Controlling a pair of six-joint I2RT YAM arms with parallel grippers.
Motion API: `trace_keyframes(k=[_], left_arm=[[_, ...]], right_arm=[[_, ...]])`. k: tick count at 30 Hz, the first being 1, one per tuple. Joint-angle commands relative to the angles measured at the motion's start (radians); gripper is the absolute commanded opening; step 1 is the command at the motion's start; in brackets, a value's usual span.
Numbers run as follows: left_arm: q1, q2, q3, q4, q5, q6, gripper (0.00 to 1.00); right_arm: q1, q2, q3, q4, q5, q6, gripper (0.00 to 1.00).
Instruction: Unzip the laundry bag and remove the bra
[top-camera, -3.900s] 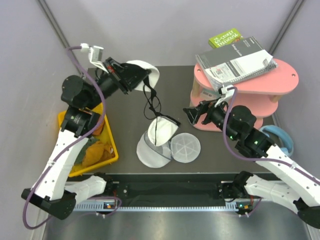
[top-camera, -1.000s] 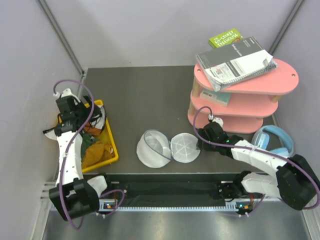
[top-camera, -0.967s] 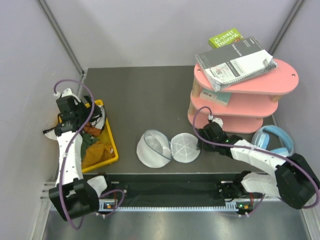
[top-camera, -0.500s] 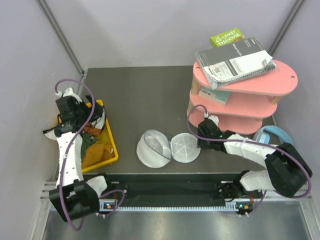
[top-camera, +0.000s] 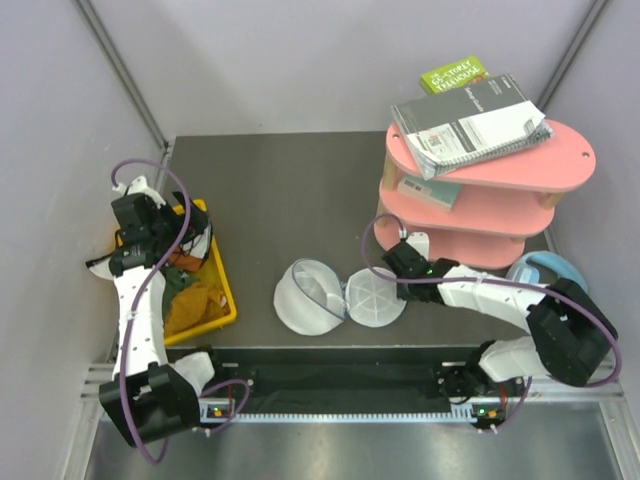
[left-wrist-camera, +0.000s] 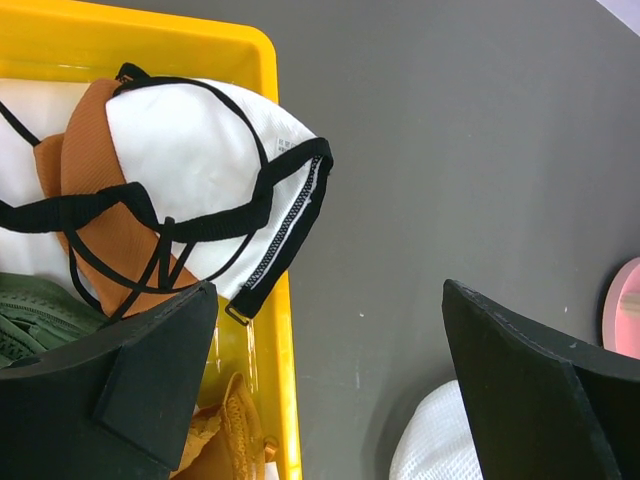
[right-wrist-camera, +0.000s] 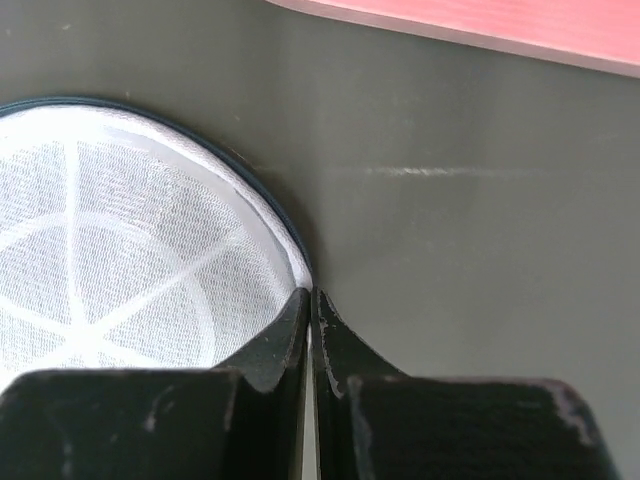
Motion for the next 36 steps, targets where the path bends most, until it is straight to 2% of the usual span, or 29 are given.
trace_keyframes(k=[1,11,16,22,24,29,36], left_arm=[[-0.002,-0.034,-0.009,0.044,0.022,0.001,0.99],[-0.003,-0.046,-0.009,0.045,0.04,-0.002,0.99],[-0.004,-0.049,-0.012,0.048,0.045,-0.003,0.99],[-0.005,-0.052,-0.013,0.048,0.051,-0.005,0.99],[-0.004,-0.052,-0.015,0.048,0.049,-0.006,0.99],[-0.004,-0.052,-0.018,0.051,0.059,-0.008,0.99],[-0.007,-0.048,-0.021,0.053,0.066,-0.009,0.99]], right_arm=[[0.041,-0.055,0.134,-0.198,0.15,0.013,0.0],[0.111,-0.162,0.387,-0.498,0.346,0.033,0.0],[0.174,-0.16,0.49,-0.577,0.409,0.057,0.0],[0.325,-0.063,0.678,-0.665,0.526,0.119,0.0],[0.377,-0.032,0.709,-0.65,0.534,0.122,0.0],[0.484,0.07,0.748,-0.468,0.514,0.067,0.0],[0.546,0.248,0.82,-0.332,0.44,-0.001,0.0]])
